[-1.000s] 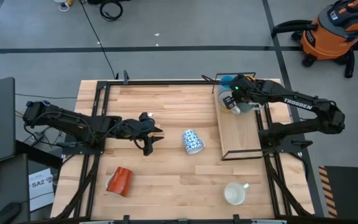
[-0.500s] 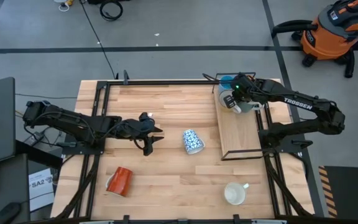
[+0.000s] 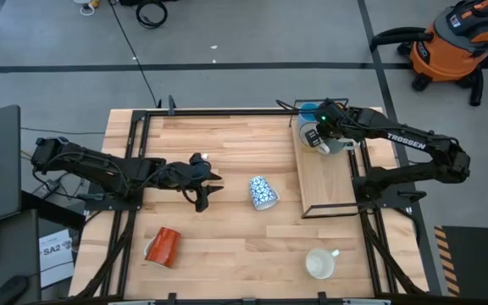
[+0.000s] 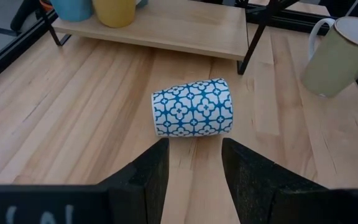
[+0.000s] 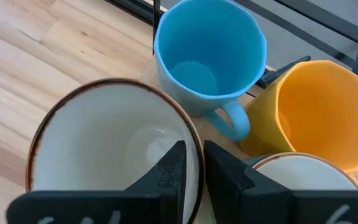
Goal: Place coffee mugs
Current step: Put the yellow white mug on the shelf
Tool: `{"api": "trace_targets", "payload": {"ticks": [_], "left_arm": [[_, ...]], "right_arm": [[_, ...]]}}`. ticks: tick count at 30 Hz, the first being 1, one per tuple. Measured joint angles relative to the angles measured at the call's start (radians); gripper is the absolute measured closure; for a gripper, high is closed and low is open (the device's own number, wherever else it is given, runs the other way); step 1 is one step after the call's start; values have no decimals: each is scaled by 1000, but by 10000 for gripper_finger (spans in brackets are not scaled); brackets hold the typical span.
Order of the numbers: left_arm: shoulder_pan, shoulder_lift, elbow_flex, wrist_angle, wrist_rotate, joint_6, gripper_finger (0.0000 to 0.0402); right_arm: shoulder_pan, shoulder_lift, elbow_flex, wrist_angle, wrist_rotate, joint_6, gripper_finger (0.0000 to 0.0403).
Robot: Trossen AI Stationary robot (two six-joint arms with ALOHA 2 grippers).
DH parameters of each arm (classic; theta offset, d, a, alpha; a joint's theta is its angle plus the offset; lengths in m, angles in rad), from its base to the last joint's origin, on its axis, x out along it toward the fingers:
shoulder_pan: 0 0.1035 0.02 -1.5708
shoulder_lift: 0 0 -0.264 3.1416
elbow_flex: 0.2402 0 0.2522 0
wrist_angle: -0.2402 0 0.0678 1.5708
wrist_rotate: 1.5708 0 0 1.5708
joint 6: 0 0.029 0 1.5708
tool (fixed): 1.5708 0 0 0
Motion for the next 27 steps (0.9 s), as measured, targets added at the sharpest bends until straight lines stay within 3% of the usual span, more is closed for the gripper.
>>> {"api": "trace_targets", "payload": {"ticks": [27], "left_arm": [[0, 0, 0, 0, 0, 0, 246]], "right_arm": [[0, 0, 0, 0, 0, 0, 245]]}}
